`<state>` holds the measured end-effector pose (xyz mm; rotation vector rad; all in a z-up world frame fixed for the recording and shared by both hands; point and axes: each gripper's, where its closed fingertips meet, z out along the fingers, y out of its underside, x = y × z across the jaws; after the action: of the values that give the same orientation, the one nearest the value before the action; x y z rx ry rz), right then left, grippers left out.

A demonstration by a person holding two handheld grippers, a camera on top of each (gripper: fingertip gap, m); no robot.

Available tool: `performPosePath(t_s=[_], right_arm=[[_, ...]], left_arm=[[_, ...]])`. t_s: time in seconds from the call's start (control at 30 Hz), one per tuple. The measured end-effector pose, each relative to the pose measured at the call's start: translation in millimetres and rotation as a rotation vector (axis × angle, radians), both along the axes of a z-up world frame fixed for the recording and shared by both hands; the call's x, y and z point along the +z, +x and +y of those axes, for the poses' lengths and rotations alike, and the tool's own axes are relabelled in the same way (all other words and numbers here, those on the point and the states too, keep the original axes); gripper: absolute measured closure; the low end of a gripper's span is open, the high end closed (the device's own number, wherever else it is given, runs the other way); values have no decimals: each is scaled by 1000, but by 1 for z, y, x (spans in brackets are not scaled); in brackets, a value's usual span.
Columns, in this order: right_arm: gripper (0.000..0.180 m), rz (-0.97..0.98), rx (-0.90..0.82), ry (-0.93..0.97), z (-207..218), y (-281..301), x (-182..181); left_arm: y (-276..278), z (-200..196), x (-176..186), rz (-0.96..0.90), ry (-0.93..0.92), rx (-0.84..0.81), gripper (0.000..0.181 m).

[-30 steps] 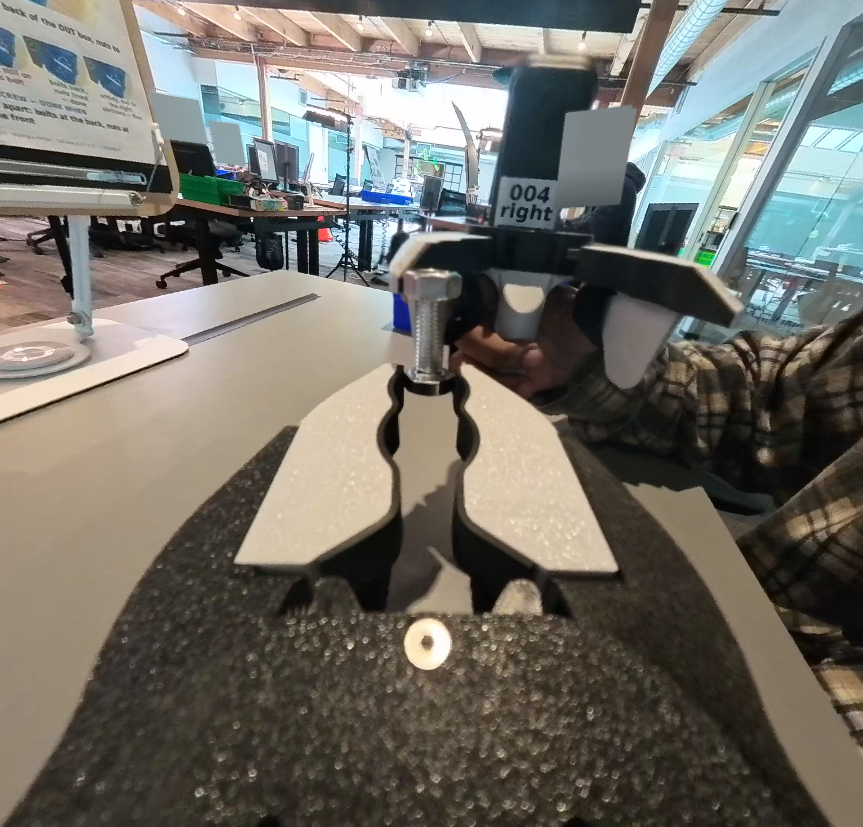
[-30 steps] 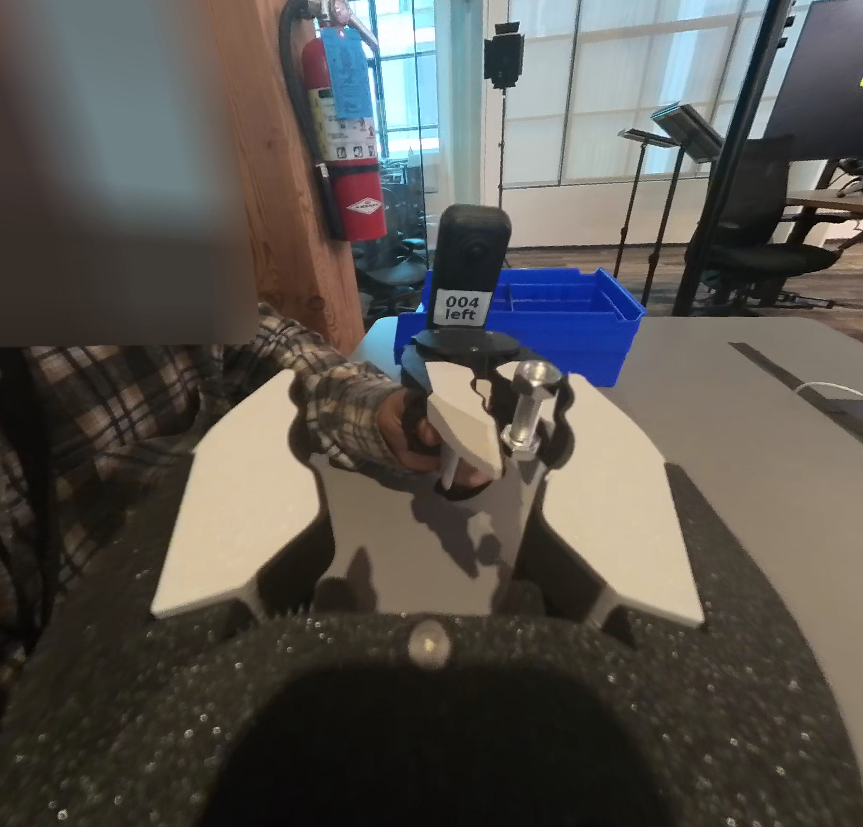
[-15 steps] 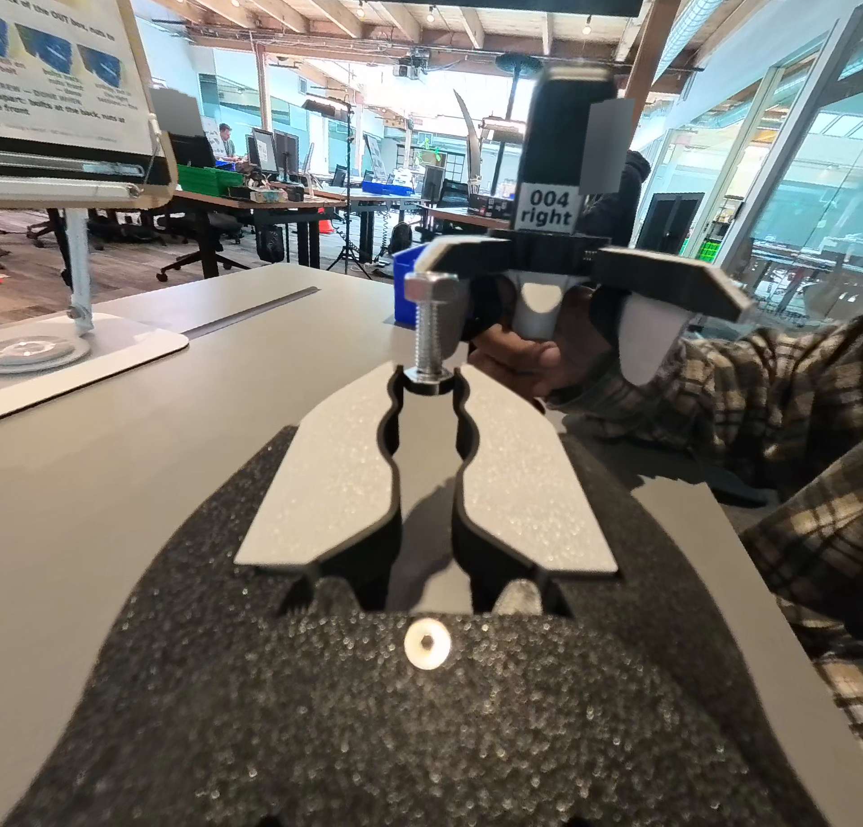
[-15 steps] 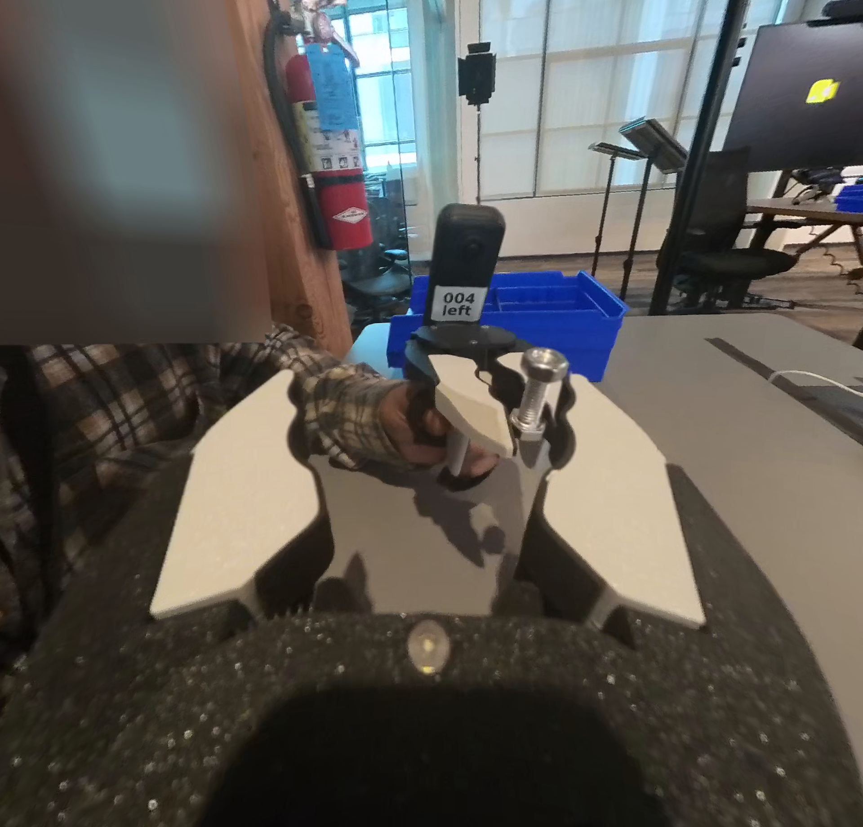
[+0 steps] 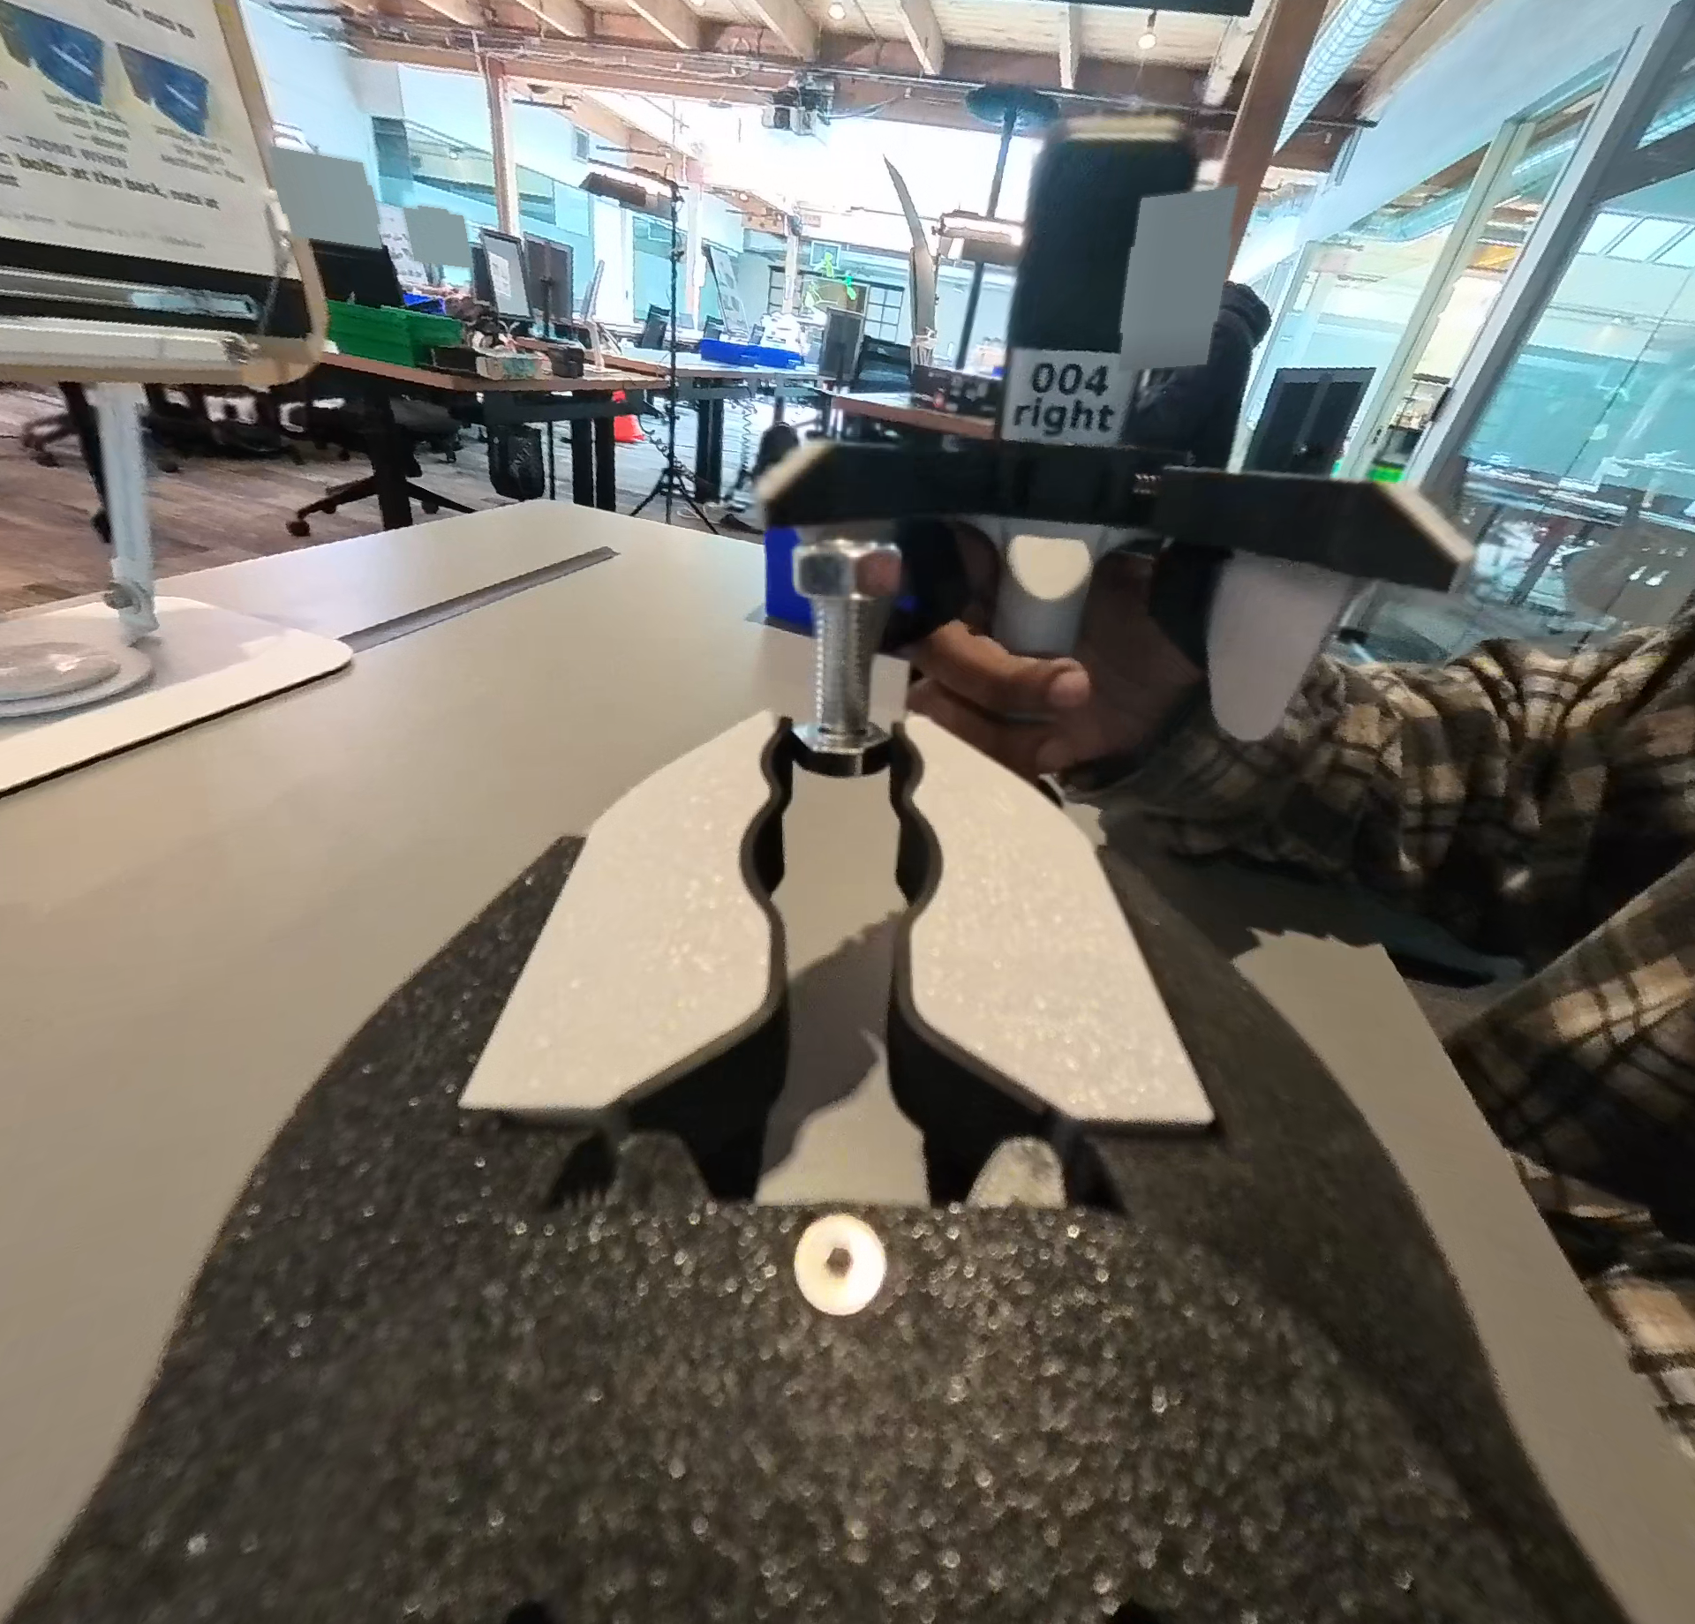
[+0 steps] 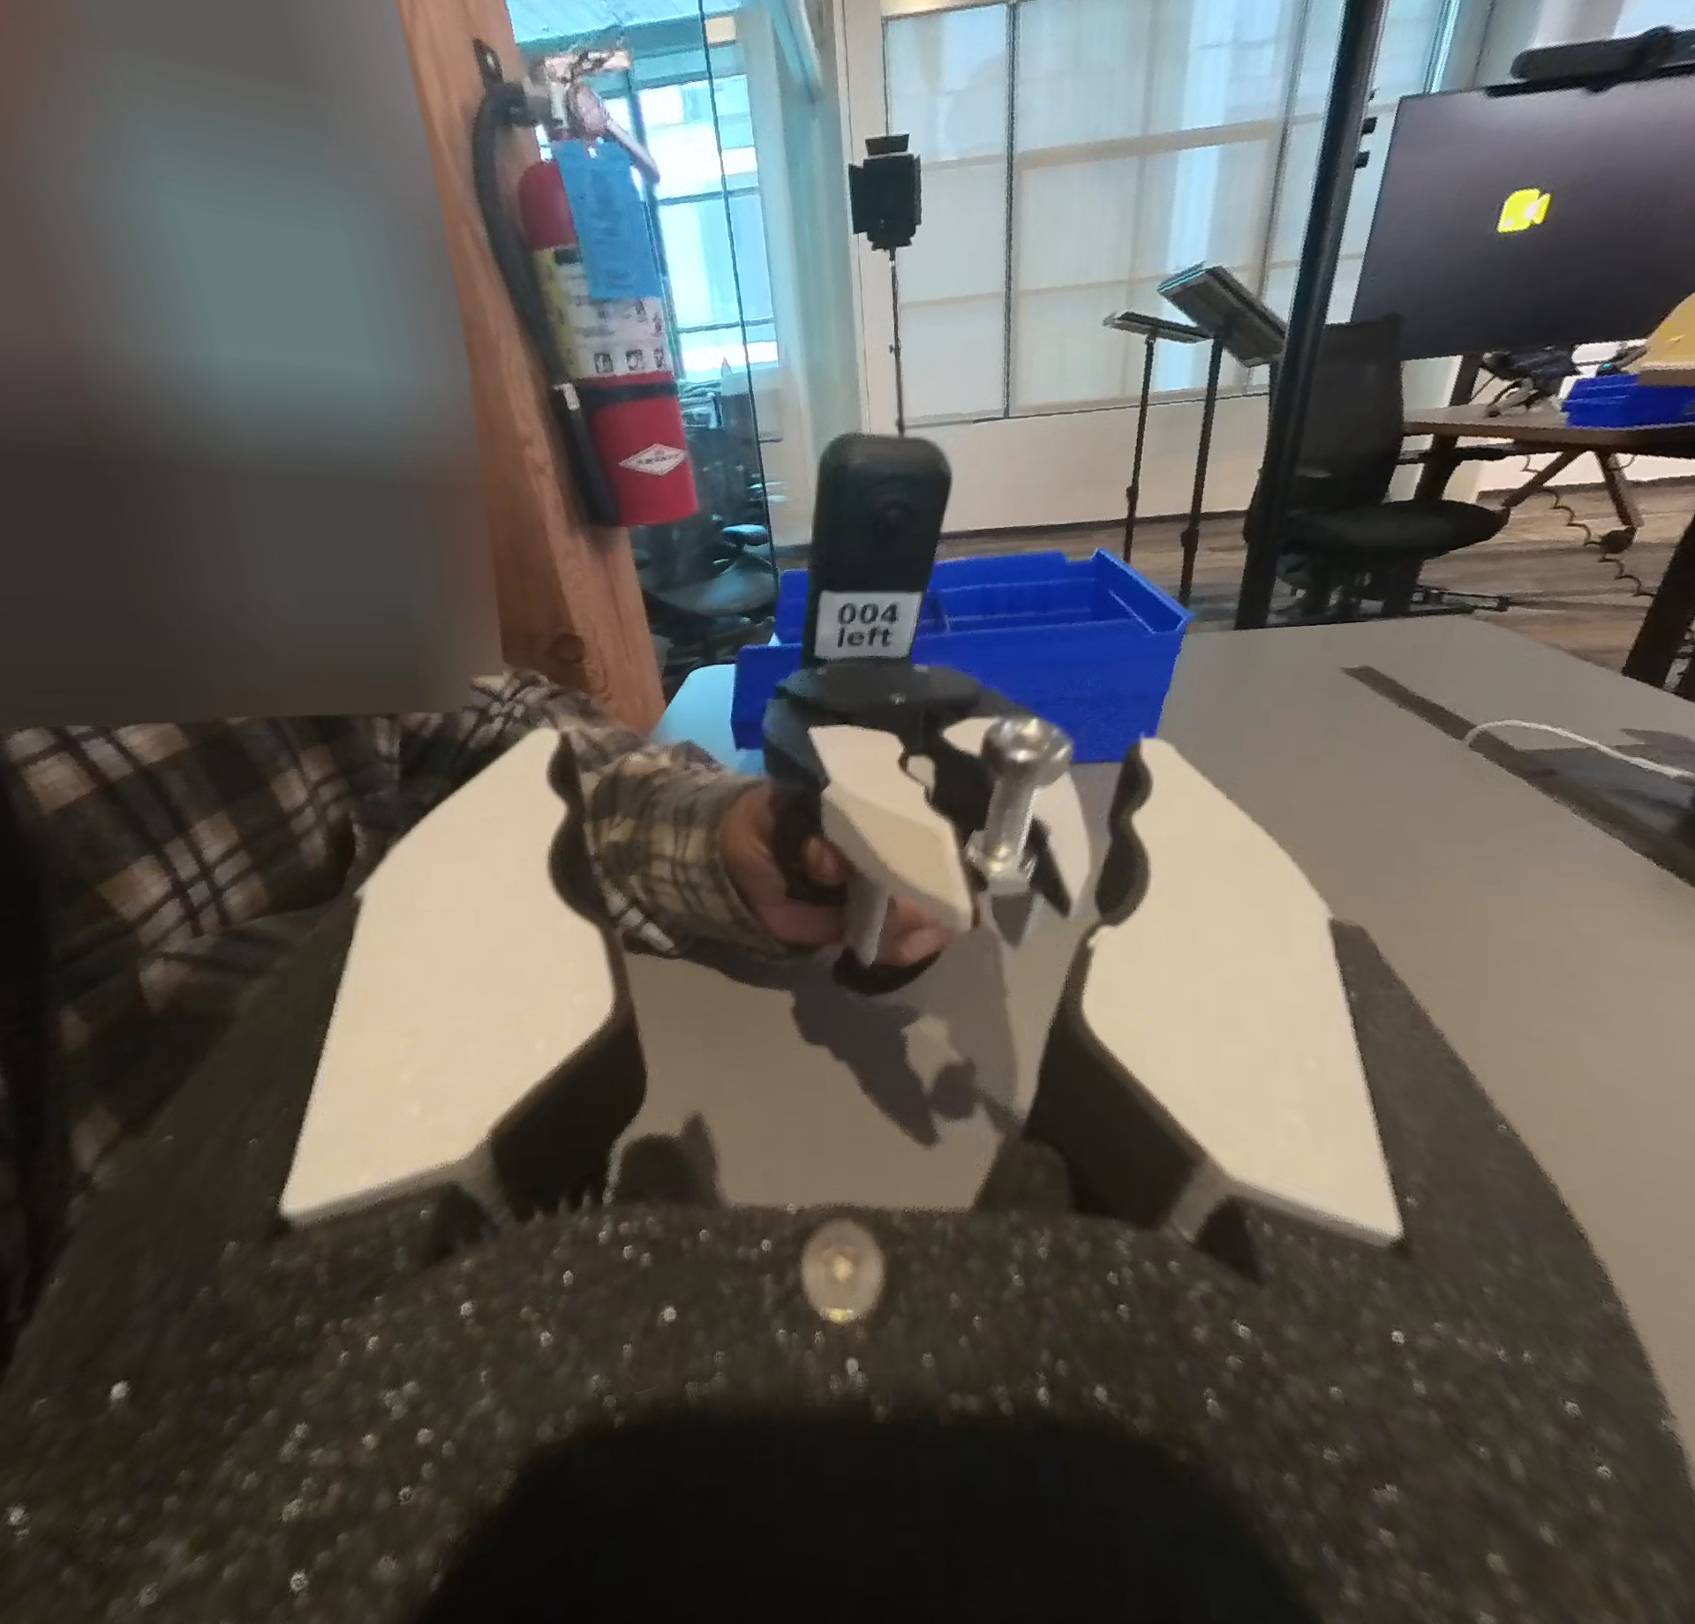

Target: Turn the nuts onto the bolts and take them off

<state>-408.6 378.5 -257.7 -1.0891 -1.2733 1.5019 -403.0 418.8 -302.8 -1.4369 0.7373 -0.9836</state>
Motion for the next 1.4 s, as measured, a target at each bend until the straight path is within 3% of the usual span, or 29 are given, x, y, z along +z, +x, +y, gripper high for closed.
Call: performPosePath(t_s=[0.17, 0.37, 0.97, 1.03, 1.1, 1.23, 1.4], right_arm=[[68, -21, 79, -31, -12, -12, -4], [67, 7, -19, -18, -5, 4, -2], [67, -41, 64, -1, -15, -11, -6], [60, -47, 47, 7, -21, -6, -7], [69, -47, 37, 29, -25, 6, -9], [66, -27, -15, 18, -11, 6, -4], [65, -41, 59, 4, -18, -8, -7]], left_arm=[[4, -2, 1, 9, 12, 4, 161], [-3, 1, 1, 6, 4, 15, 161], [6, -5, 3, 15, 29, 1, 161], [2, -3, 3, 12, 23, 10, 161], [-1, 0, 3, 10, 14, 22, 161], [2, -2, 2, 0, 4, 0, 161], [5, -5, 6, 2, 27, -1, 161]])
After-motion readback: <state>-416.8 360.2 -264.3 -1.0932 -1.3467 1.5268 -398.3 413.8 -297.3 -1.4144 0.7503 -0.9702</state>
